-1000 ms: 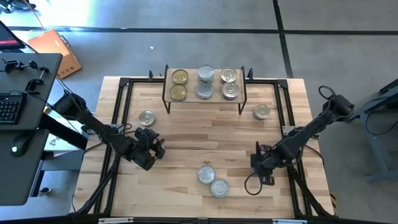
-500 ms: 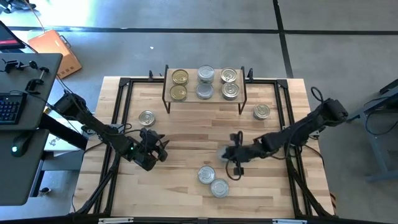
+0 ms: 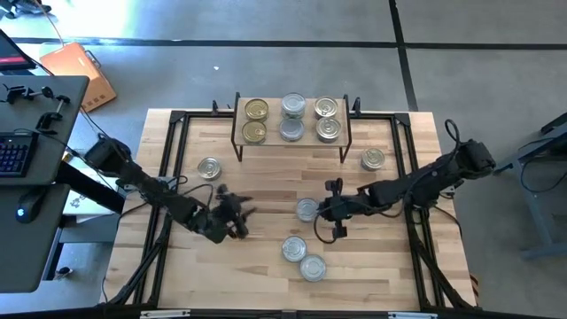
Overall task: Stack canned seafood by type on shelf
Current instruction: Stack the right green tuna can on top of the top green tuna can on the shelf
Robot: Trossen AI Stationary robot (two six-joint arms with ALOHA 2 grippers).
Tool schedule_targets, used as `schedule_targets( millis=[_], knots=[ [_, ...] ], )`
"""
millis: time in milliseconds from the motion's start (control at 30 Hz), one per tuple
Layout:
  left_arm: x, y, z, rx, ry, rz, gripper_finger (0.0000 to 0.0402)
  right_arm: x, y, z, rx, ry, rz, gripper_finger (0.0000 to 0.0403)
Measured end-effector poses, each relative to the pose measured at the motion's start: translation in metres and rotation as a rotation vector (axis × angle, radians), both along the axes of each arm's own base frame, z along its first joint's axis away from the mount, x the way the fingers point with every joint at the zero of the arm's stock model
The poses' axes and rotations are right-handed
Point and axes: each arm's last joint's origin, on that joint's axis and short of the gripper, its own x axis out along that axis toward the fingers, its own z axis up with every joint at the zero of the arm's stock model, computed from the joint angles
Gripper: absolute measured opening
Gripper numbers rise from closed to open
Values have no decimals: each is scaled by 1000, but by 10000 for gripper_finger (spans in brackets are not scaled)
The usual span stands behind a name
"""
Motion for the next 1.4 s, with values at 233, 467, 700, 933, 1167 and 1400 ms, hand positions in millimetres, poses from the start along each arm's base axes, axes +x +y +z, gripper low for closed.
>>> schedule_targets(
  millis=[233, 467, 700, 933, 1167, 1400],
  knots=[
    [41, -7, -16, 172, -31, -289, 168, -8, -18, -11, -6, 103, -106, 144],
    [97, -7, -34, 293, 71, -424, 170, -17, -27, -32, 51, 86, -153, 191],
    [132, 11, -41, 203, 200, -326, 223, -13, -27, -33, 108, 34, -135, 223],
    [137, 21, -42, 166, 276, -454, 283, -3, -24, -56, 147, 69, -104, 276],
    [137, 16, -39, 479, 357, -561, 285, 25, -18, -66, 184, 35, -78, 283],
    [137, 21, -44, 447, 395, -675, 271, 40, -17, -60, 202, 7, -72, 282]
  ],
)
